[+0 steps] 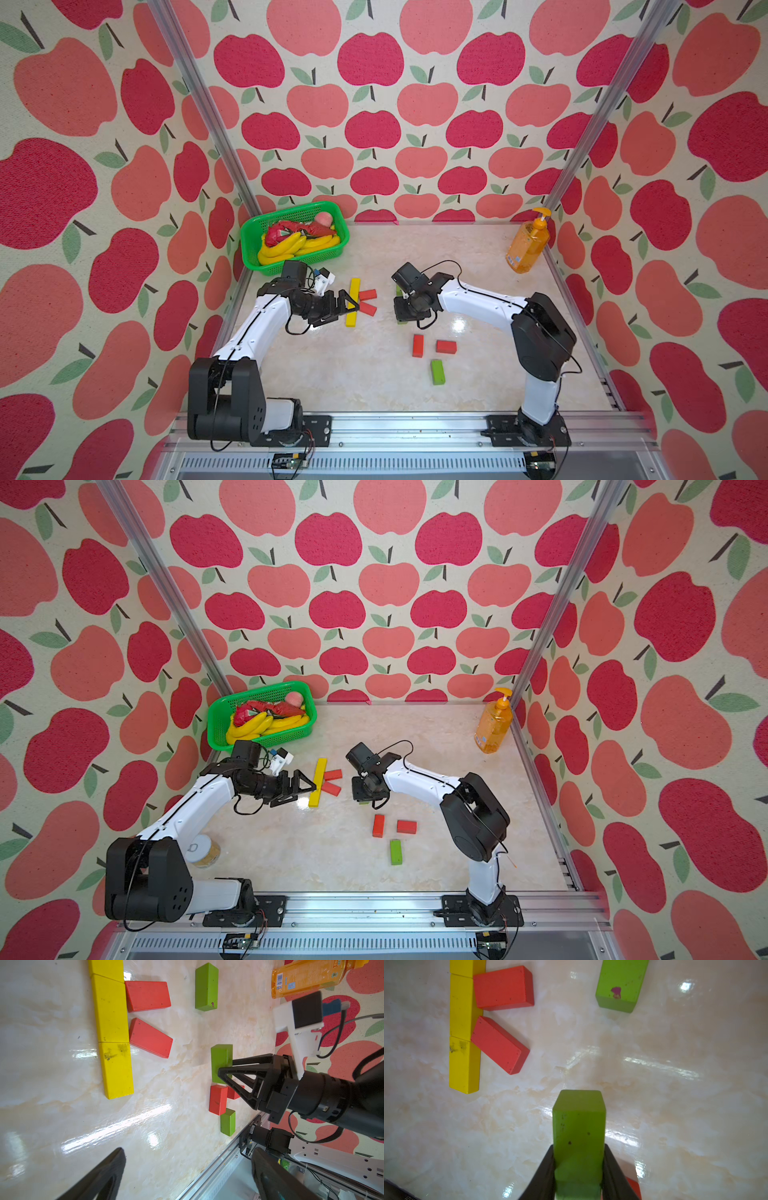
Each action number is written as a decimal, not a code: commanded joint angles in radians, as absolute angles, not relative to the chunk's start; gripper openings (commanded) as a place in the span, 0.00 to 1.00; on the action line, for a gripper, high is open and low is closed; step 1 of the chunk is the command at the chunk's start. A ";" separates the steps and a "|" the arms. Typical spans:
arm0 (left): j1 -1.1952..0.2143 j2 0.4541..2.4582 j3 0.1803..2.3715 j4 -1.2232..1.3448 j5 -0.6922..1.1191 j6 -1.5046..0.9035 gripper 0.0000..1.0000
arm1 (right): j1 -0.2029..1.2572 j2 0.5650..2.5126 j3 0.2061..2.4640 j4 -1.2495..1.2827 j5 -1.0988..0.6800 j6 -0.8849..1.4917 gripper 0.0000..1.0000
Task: Assemble the letter k with building blocks
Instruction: Assemble the building block at the center of the board.
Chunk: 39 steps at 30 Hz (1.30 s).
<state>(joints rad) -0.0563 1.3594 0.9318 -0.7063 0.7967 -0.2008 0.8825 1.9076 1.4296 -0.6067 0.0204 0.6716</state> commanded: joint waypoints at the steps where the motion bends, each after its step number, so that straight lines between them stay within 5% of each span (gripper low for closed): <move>1: -0.048 1.382 0.949 -0.719 0.799 -0.211 0.98 | 0.859 1.973 1.515 -0.695 -0.005 0.629 0.04; 39: -0.043 1.391 0.951 -0.717 0.802 -0.221 0.98 | 0.815 2.179 1.721 -0.860 0.046 0.700 0.02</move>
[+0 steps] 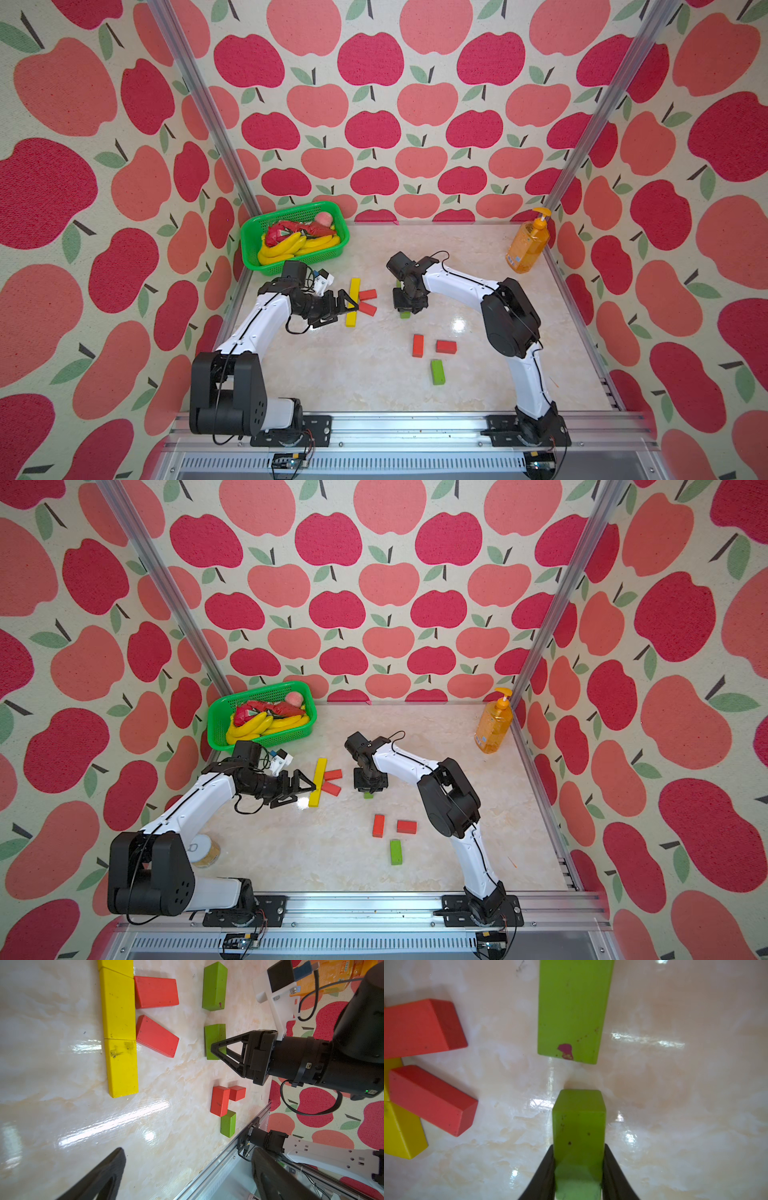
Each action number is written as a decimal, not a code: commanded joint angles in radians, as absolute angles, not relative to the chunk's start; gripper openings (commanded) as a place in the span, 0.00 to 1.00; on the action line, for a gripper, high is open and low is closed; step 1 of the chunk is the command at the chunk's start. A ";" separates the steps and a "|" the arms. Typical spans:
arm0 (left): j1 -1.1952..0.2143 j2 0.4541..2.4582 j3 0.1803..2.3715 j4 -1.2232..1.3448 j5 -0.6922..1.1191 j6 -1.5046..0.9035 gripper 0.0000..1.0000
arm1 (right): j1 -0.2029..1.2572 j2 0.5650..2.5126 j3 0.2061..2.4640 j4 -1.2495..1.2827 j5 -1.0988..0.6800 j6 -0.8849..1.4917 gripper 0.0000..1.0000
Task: Assemble the letter k with building blocks
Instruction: Assemble the building block at the center of the board.
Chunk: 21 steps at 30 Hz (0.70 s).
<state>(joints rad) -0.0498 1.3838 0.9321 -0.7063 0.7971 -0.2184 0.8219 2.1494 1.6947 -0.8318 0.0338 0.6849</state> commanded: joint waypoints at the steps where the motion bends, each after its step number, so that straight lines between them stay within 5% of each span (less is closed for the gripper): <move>1: -0.043 1.391 0.951 -0.716 0.802 -0.219 0.98 | 0.814 2.181 1.723 -0.858 0.044 0.701 0.02; 21: -0.045 1.388 0.953 -0.718 0.801 -0.218 0.98 | 0.809 2.219 1.767 -0.861 0.026 0.704 0.04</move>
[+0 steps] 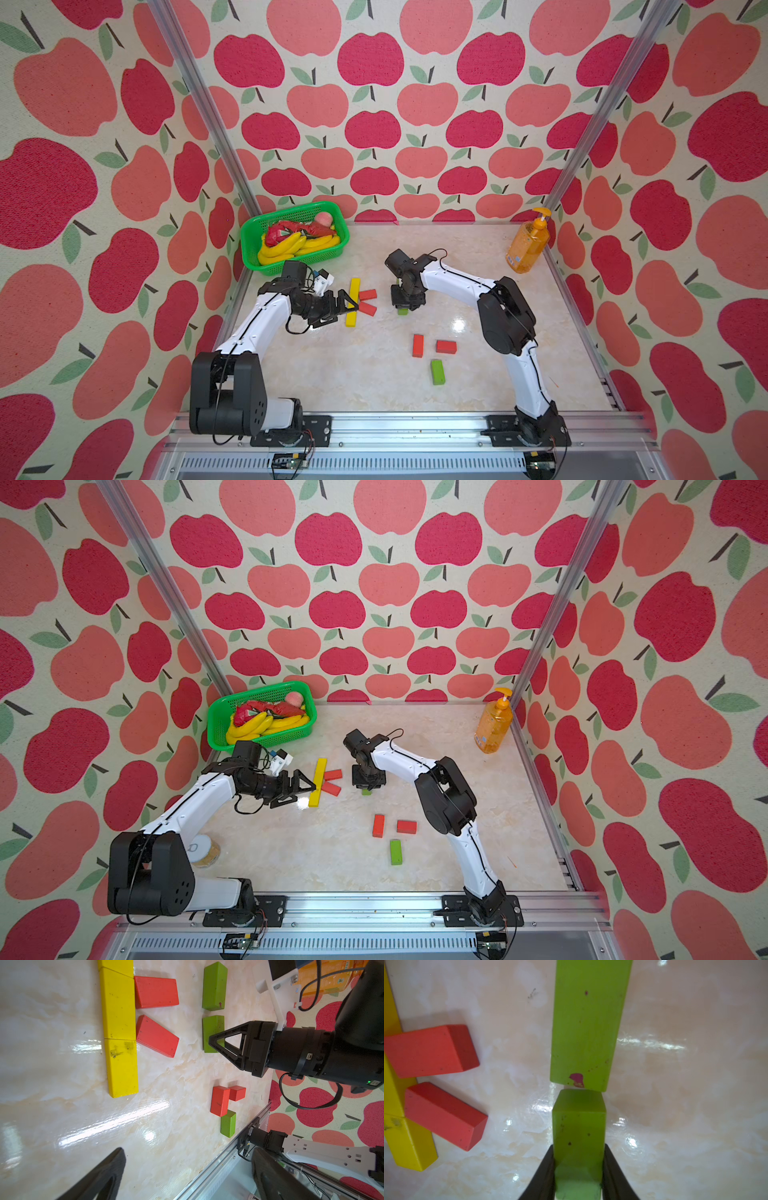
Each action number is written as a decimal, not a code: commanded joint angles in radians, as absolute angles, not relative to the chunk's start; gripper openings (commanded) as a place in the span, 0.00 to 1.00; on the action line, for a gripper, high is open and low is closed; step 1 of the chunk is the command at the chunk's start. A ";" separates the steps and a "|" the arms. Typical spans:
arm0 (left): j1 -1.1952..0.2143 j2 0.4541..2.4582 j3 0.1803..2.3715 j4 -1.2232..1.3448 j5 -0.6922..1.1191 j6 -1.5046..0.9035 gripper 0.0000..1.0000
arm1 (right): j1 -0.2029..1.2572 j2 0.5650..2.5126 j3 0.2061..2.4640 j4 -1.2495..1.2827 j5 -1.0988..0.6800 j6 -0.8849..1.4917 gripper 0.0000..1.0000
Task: Assemble the letter k with building blocks
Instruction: Assemble the building block at the center of the board.
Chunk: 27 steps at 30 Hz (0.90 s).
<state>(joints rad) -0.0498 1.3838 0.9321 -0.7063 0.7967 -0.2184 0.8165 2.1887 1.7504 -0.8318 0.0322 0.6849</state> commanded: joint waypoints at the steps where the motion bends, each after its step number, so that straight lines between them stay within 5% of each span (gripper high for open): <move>1: -0.044 1.390 0.953 -0.719 0.801 -0.218 0.98 | 0.809 2.221 1.770 -0.860 0.026 0.706 0.04; 27: -0.043 1.396 0.951 -0.718 0.804 -0.216 0.98 | 0.802 2.266 1.795 -0.892 0.046 0.737 0.05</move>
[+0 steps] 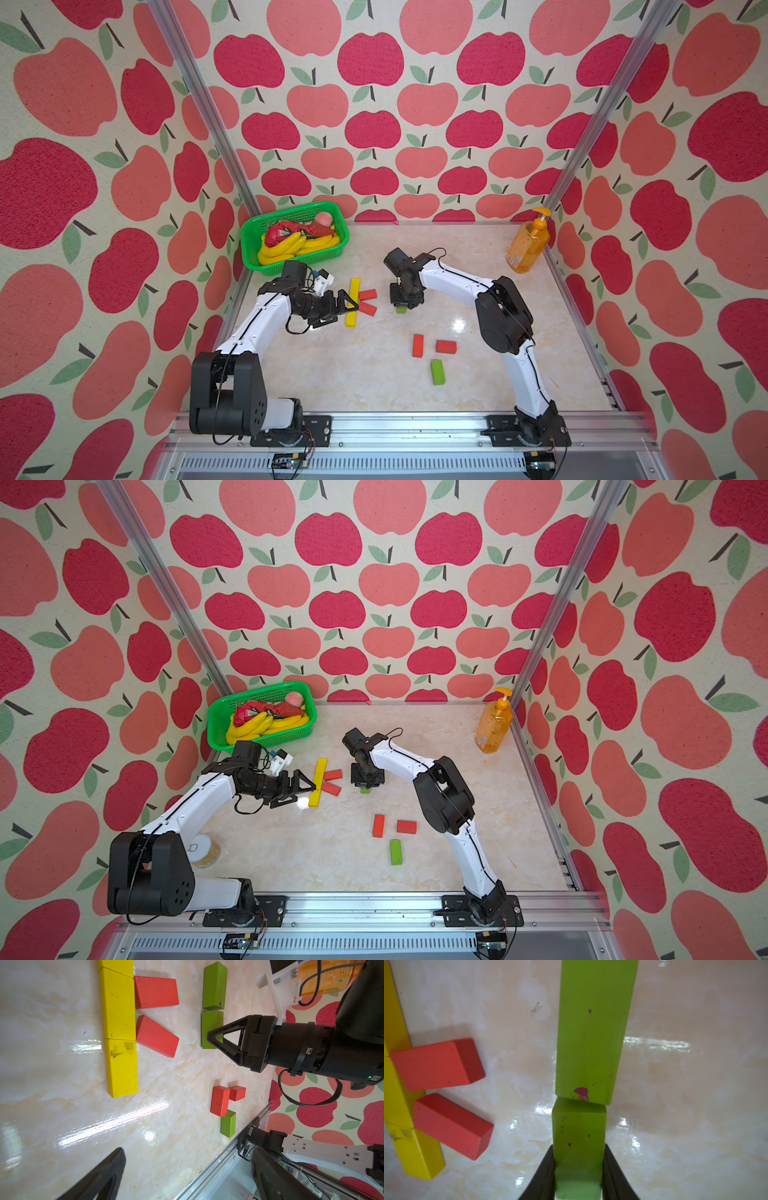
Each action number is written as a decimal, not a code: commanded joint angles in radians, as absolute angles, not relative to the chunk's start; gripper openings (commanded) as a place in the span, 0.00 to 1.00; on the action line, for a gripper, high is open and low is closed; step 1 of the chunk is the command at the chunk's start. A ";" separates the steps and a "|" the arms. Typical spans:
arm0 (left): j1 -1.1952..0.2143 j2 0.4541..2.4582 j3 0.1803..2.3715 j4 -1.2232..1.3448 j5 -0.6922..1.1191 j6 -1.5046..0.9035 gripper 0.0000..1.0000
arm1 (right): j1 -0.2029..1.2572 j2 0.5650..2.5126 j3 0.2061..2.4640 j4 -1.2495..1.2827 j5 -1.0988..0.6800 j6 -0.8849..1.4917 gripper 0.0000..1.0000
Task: Assemble the letter k with building blocks
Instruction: Assemble the building block at the center of the board.
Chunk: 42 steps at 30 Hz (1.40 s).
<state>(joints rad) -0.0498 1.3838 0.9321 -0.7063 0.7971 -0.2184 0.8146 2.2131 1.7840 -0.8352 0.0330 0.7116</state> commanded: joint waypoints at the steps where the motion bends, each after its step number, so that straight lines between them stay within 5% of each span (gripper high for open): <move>1: -0.043 1.396 0.953 -0.719 0.804 -0.216 0.98 | 0.802 2.267 1.796 -0.895 0.051 0.738 0.05; 27: -0.044 1.394 0.954 -0.718 0.807 -0.215 0.98 | 0.798 2.290 1.807 -0.904 0.063 0.744 0.08; 42: -0.043 1.394 0.953 -0.717 0.811 -0.215 0.98 | 0.797 2.286 1.805 -0.895 0.066 0.743 0.23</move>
<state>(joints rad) -0.0498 1.3838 0.9321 -0.7063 0.7994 -0.2180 0.8104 2.2307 1.8084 -0.8482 0.0463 0.7269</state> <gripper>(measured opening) 0.977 0.343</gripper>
